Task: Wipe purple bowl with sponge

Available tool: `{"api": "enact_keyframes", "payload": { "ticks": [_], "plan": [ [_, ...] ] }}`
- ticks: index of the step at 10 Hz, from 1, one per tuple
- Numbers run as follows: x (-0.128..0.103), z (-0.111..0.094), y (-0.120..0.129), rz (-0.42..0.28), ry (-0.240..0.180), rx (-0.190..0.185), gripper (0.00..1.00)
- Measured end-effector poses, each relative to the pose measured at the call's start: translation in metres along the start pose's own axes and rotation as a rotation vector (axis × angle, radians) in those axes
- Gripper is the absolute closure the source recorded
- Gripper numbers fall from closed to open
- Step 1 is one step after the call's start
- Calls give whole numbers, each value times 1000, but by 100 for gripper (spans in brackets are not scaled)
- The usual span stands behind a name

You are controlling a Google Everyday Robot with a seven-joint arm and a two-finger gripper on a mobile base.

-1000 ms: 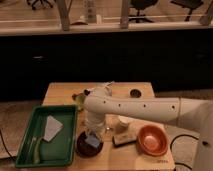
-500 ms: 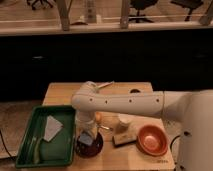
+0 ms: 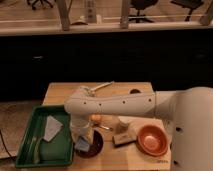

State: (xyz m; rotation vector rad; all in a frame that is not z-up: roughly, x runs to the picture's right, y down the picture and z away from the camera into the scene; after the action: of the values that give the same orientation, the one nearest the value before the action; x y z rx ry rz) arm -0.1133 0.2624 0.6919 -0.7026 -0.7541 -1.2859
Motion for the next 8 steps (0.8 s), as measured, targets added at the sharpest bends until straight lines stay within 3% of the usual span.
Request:
{"api": "enact_keyframes", "payload": {
  "ticks": [4,8],
  "plan": [
    [-20,-3,33,8,-8,15,100],
    [6,-16,45,50,27,35,100]
  ]
}}
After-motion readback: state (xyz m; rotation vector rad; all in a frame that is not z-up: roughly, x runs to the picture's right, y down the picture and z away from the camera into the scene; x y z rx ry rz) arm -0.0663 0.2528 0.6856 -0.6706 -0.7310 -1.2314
